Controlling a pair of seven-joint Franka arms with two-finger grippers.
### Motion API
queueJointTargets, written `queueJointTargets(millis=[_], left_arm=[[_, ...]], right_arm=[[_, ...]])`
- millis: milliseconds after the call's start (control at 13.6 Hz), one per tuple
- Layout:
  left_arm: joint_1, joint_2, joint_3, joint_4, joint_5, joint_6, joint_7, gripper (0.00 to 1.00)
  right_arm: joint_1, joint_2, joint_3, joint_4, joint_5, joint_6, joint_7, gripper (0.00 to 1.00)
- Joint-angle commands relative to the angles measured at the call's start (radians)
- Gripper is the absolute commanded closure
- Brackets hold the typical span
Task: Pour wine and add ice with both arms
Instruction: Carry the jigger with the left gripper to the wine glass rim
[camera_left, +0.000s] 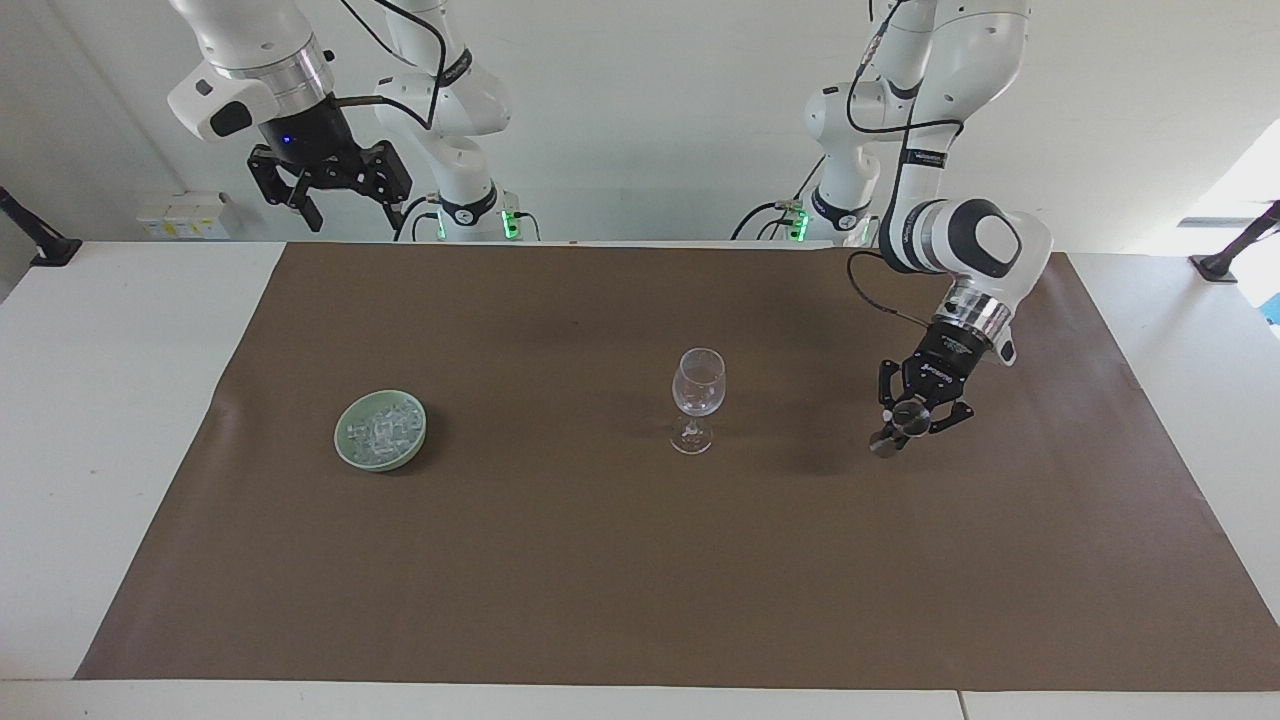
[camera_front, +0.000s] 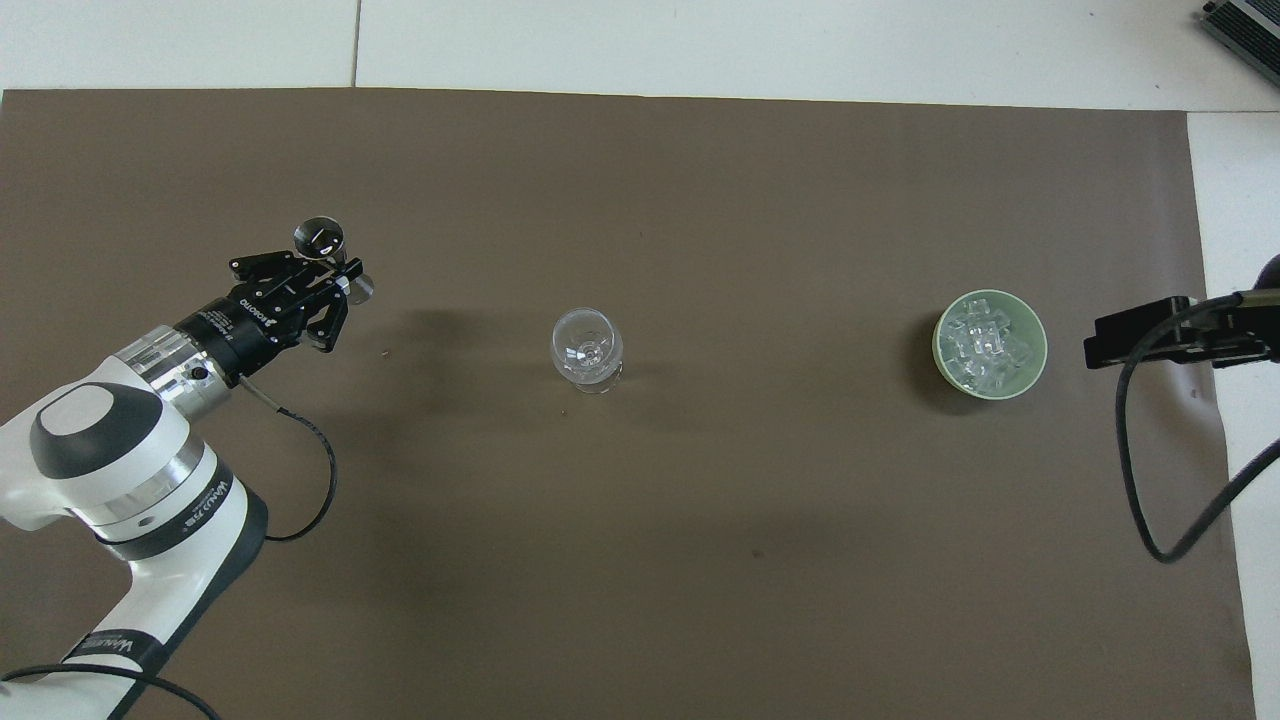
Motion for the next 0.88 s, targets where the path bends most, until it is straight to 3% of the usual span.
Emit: queueJointTargets(millis=[0,293,806], left_arm=[[-0.064,-0.048,0.008,-0.002,-0.030,0.034,-0.006,1.00],[-0.147,-0.086,0.008,-0.002,-0.035,0.047,0.052,1.00],[-0.279,-0.083,0.008,0.030,-0.033,0.094,0.196,1.00]], right_arm=[[0.003,-0.017,-0.008,-0.023,0.006,0.010,-0.011,0.00],[0.003,-0.017,-0.008,-0.023,0.006,0.010,-0.011,0.00],[0.003,-0.017,-0.008,-0.023,0.006,0.010,-0.011,0.00]])
